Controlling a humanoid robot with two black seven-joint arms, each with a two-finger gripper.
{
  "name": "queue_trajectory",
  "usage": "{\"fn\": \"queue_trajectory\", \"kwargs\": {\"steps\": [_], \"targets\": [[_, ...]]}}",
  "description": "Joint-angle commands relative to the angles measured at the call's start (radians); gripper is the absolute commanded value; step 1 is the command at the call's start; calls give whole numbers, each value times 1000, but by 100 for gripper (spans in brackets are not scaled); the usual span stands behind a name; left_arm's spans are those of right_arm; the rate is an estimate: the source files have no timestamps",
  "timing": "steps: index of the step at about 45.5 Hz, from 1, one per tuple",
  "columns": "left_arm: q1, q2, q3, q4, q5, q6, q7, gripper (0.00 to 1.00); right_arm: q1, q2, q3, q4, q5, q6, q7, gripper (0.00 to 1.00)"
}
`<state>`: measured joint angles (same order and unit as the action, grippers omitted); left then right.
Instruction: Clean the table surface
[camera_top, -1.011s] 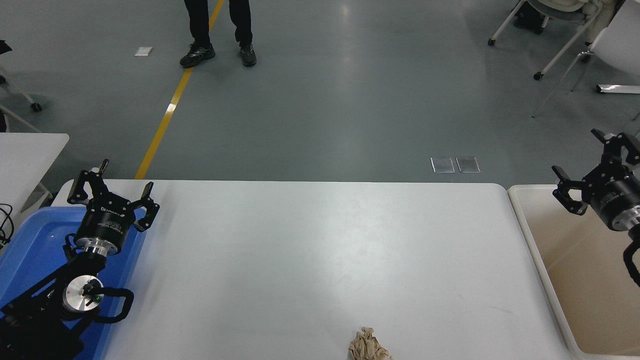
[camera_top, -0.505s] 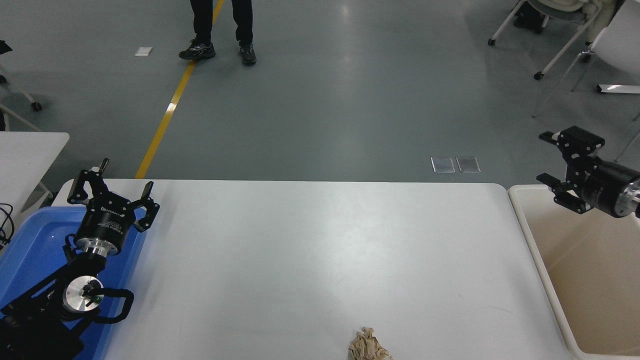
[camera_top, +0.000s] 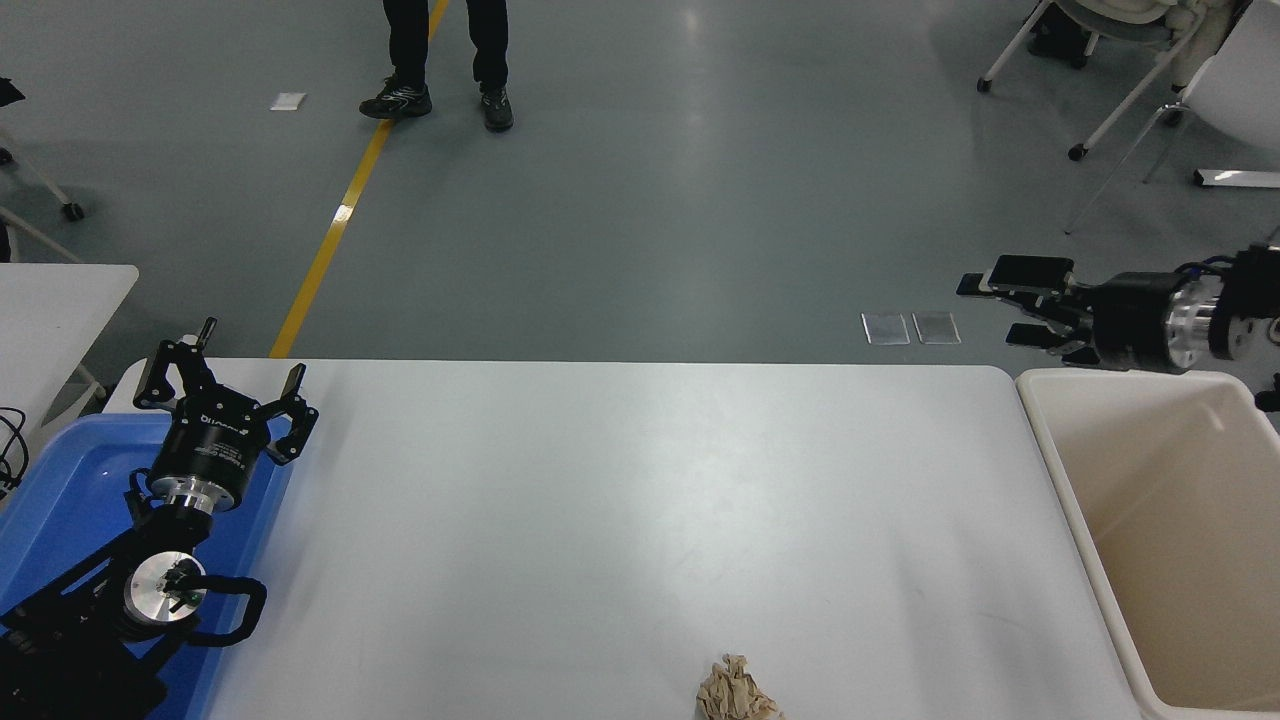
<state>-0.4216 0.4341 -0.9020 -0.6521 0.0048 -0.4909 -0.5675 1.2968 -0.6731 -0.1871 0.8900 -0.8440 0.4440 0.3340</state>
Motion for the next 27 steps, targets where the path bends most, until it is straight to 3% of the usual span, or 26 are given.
{"fn": "queue_trajectory", "kwargs": {"steps": [1, 27], "targets": [[0, 0, 0, 0, 0, 0, 0, 99, 93, 167, -129, -11, -67, 10, -1, 98], [0, 0, 0, 0, 0, 0, 0, 99, 309, 461, -498, -8, -164, 31, -4, 98]]}}
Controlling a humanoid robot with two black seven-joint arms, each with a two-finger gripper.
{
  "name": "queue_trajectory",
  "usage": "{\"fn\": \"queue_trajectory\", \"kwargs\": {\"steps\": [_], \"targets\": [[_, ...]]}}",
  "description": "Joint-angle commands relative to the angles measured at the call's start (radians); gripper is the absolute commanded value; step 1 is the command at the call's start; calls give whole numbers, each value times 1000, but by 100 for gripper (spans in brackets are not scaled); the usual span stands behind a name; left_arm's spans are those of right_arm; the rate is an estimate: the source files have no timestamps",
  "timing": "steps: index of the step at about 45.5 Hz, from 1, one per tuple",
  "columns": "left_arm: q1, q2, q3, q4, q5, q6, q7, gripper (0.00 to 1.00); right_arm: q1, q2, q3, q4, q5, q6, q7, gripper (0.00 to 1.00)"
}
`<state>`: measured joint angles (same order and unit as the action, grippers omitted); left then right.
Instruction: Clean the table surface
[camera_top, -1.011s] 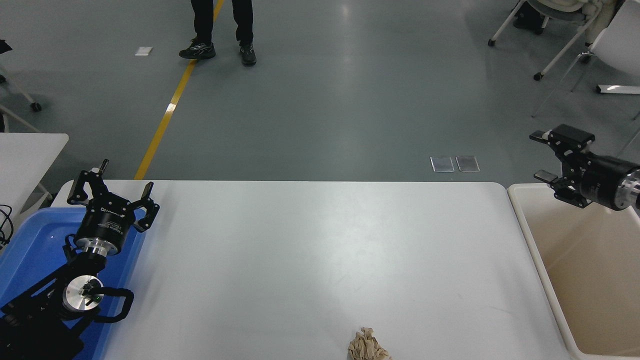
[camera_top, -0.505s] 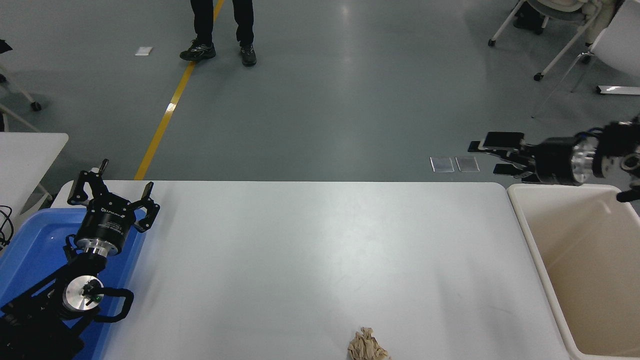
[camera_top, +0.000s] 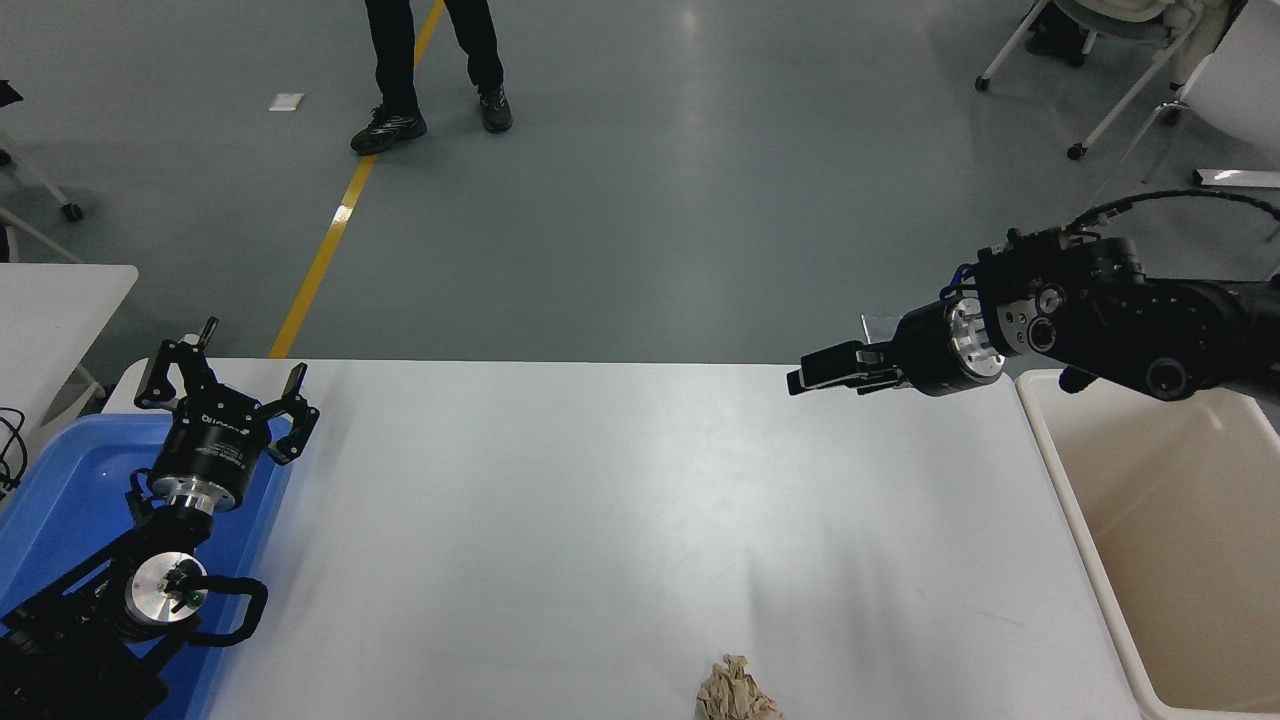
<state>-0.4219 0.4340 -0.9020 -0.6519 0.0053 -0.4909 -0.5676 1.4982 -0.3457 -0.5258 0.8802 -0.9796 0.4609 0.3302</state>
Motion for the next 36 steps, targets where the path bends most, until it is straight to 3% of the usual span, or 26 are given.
{"fn": "queue_trajectory", "kwargs": {"steps": [1, 13, 20, 30, 36], "targets": [[0, 0, 0, 0, -1, 0, 0, 99, 117, 146, -171, 2, -28, 21, 0, 98], [0, 0, 0, 0, 1, 0, 0, 99, 200, 212, -318, 127, -28, 120, 0, 98], [0, 0, 0, 0, -1, 0, 0, 99, 203, 215, -349, 157, -28, 113, -22, 98], [0, 0, 0, 0, -1, 0, 0, 99, 152, 231, -355, 149, -16, -113, -167, 97], [0, 0, 0, 0, -1, 0, 0, 99, 149, 208, -356, 167, -7, -148, -203, 97]]}}
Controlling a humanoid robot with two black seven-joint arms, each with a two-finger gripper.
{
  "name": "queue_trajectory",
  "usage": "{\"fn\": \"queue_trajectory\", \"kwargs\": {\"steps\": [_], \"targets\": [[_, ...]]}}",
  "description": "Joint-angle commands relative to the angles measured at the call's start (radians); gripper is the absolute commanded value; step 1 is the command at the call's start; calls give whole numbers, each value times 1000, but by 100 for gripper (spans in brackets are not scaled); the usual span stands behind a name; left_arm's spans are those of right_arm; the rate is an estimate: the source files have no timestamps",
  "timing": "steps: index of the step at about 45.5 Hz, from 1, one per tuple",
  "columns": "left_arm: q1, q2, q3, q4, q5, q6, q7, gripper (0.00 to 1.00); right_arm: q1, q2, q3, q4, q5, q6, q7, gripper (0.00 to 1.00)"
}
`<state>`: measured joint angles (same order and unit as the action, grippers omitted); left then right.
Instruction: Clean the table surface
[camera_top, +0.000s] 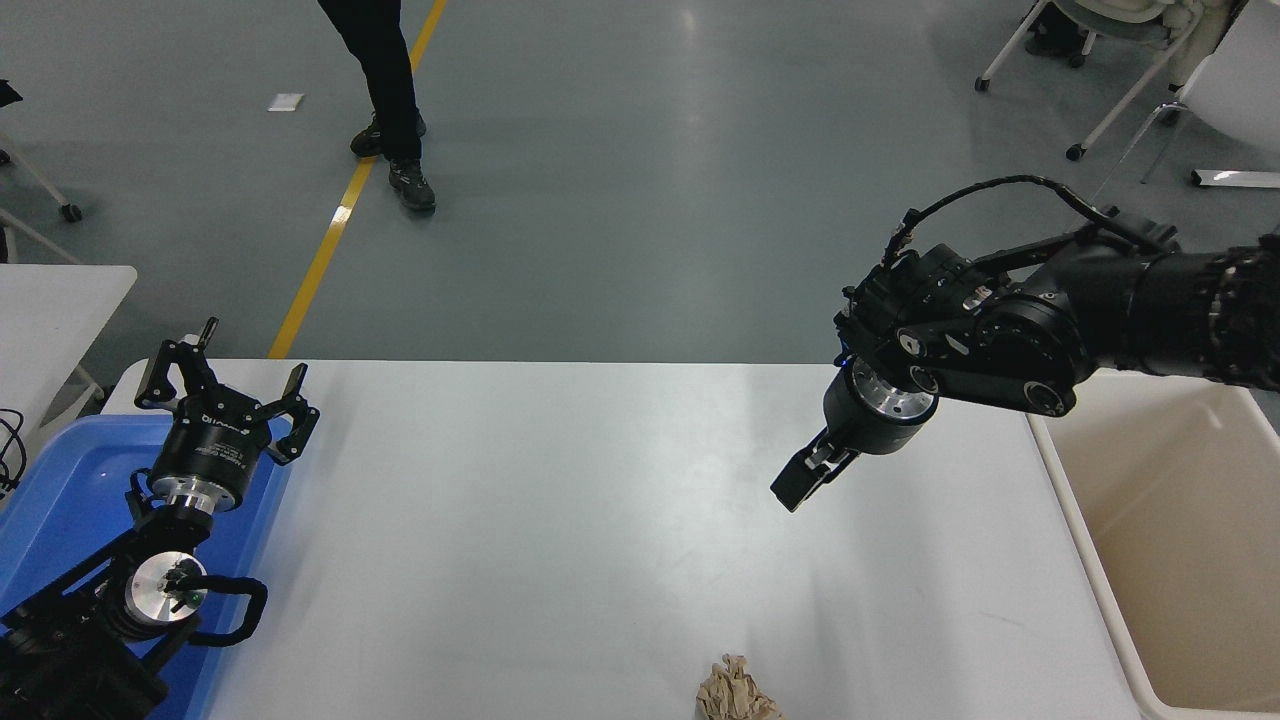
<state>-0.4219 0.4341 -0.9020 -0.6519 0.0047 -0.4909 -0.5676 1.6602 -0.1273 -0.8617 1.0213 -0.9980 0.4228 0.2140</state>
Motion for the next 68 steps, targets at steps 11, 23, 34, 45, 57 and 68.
{"fn": "queue_trajectory", "kwargs": {"steps": [11, 23, 34, 45, 57, 68], "targets": [[0, 0, 0, 0, 0, 0, 0, 99, 6, -104, -19, 206, 32, -128, -87, 97], [0, 0, 0, 0, 0, 0, 0, 99, 38, -209, 35, 358, 10, -122, -84, 98], [0, 0, -1, 0, 1, 0, 0, 99, 17, -219, 86, 418, -28, -105, -85, 98], [0, 0, 0, 0, 0, 0, 0, 99, -51, -147, 125, 370, -13, -110, -85, 98], [0, 0, 0, 0, 1, 0, 0, 99, -163, -106, 150, 324, -13, -111, -82, 98], [0, 0, 0, 0, 0, 0, 0, 99, -200, -68, 159, 329, 25, -107, -79, 98]]}}
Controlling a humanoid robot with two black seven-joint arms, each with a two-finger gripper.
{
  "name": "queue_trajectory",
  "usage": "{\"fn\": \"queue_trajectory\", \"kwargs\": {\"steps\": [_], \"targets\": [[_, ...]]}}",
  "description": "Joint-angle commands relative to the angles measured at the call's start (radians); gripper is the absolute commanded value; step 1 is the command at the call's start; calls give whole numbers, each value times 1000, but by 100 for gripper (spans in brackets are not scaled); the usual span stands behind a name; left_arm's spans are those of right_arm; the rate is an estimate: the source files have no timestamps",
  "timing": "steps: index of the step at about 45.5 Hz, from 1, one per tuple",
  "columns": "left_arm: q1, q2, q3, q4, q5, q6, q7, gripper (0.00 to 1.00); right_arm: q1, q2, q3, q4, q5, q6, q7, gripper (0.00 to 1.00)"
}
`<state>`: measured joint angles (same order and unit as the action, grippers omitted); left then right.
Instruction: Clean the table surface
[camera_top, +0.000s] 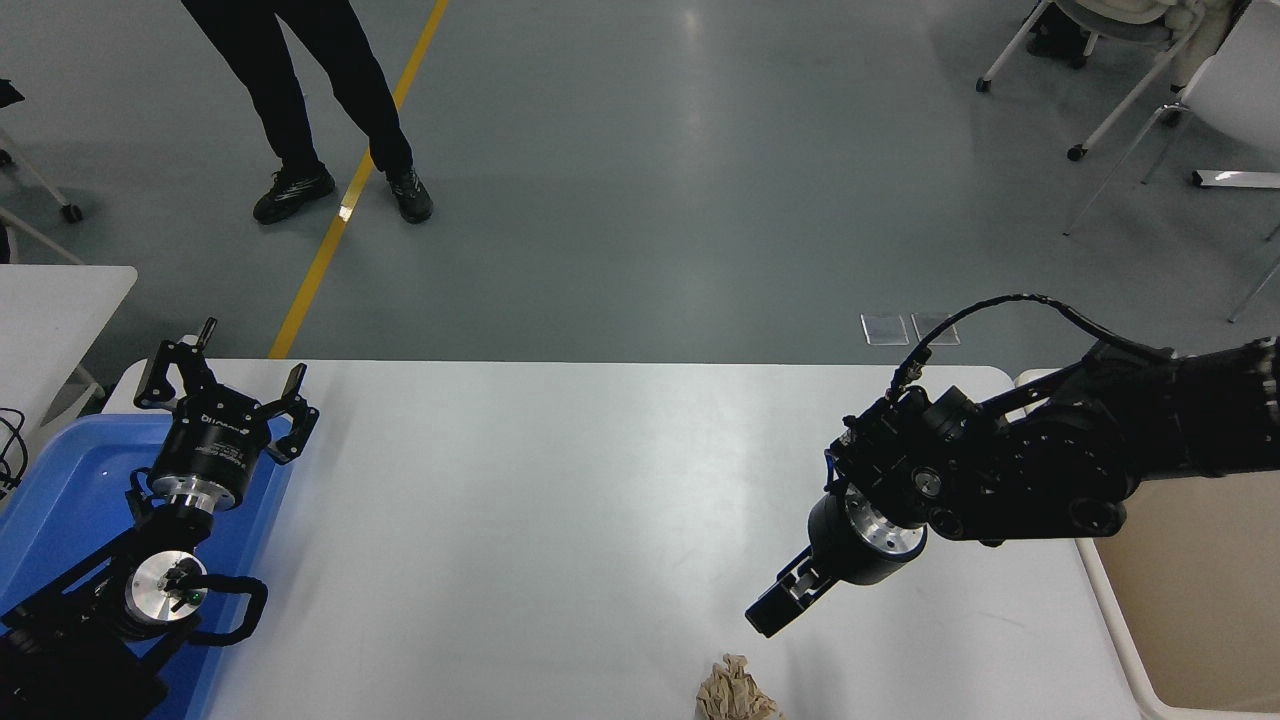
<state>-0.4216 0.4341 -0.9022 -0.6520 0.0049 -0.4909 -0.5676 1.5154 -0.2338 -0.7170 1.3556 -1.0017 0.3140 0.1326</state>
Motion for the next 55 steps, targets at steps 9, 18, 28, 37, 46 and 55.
{"fn": "queue_trajectory", "kwargs": {"steps": [9, 18, 28, 37, 46, 55], "targets": [[0, 0, -1, 0, 1, 0, 0, 99, -96, 59, 33, -13, 35, 2, 4, 98], [0, 0, -1, 0, 0, 0, 0, 99, -158, 82, 65, -91, 35, 0, 4, 98], [1, 0, -1, 0, 0, 0, 0, 99, -181, 82, 74, -125, 32, 4, 13, 98], [0, 0, -1, 0, 0, 0, 0, 99, -205, 82, 73, -144, 26, 22, 42, 98], [0, 0, -1, 0, 0, 0, 0, 99, -227, 83, 74, -167, 17, 23, 52, 98], [1, 0, -1, 0, 0, 0, 0, 99, -259, 82, 73, -203, 5, 25, 73, 98]]}}
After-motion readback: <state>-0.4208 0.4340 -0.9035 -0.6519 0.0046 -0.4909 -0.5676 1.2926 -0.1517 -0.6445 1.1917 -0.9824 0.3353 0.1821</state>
